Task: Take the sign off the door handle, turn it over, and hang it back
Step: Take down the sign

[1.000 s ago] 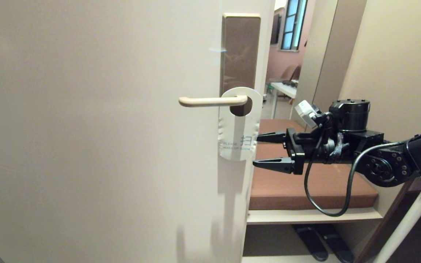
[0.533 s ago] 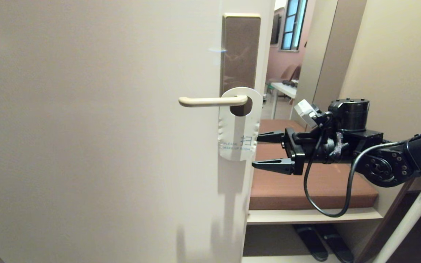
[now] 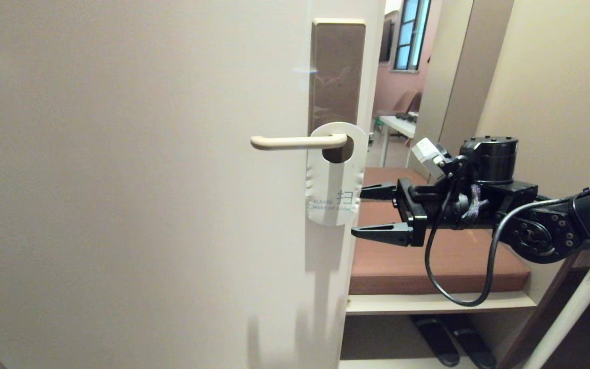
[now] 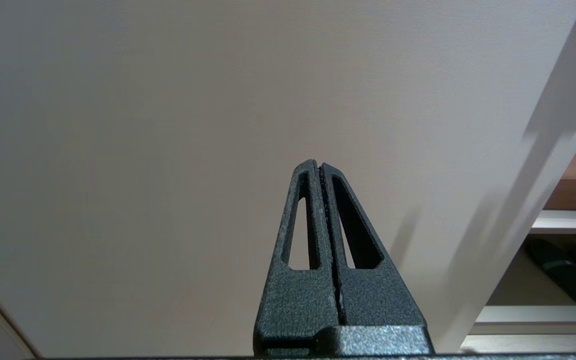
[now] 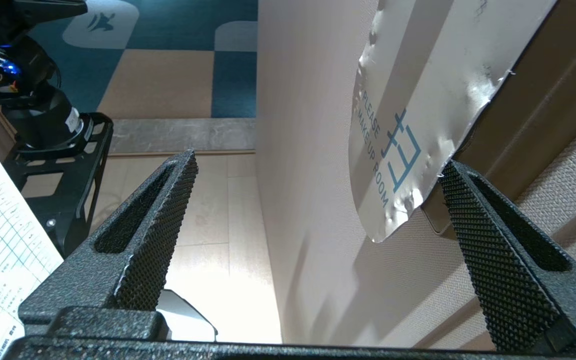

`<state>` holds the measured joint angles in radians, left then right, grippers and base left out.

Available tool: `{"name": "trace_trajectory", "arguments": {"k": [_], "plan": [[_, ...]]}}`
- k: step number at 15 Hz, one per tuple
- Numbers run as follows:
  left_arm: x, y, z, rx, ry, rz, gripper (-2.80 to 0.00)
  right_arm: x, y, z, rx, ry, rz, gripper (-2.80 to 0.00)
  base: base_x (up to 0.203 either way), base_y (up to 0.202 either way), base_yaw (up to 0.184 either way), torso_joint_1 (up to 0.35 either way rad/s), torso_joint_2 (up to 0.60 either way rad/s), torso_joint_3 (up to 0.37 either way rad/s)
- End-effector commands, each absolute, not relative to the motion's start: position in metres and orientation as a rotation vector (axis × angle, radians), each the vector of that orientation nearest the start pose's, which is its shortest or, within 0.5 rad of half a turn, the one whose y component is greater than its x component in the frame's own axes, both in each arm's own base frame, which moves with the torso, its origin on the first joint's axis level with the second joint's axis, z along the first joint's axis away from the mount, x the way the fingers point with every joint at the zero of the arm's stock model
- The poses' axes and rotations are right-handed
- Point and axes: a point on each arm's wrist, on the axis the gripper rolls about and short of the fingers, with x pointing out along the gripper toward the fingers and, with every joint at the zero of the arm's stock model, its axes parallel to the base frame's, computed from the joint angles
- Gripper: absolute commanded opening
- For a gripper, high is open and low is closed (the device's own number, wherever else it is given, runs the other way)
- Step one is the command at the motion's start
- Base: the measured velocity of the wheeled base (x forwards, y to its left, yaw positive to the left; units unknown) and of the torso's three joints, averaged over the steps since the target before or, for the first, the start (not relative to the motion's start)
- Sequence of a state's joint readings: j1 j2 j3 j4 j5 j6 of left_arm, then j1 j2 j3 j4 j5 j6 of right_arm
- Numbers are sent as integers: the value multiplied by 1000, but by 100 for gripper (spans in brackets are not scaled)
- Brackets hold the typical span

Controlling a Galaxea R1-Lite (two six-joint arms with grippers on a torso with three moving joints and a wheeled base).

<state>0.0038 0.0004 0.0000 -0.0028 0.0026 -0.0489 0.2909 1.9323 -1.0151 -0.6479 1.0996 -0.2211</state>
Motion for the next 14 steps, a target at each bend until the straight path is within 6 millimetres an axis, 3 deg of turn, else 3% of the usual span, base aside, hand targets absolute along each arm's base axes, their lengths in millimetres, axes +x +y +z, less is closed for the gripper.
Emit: {"name": "trace_trajectory", "arguments": {"k": [1, 14], "plan": [[-23, 0, 76, -49, -3, 8, -280, 336, 123, 166, -70, 102, 1423, 0, 0, 0, 0, 0, 0, 0], [-23, 0, 76, -49, -3, 7, -280, 328, 137, 168, -72, 97, 1471, 0, 0, 0, 0, 0, 0, 0]]}}
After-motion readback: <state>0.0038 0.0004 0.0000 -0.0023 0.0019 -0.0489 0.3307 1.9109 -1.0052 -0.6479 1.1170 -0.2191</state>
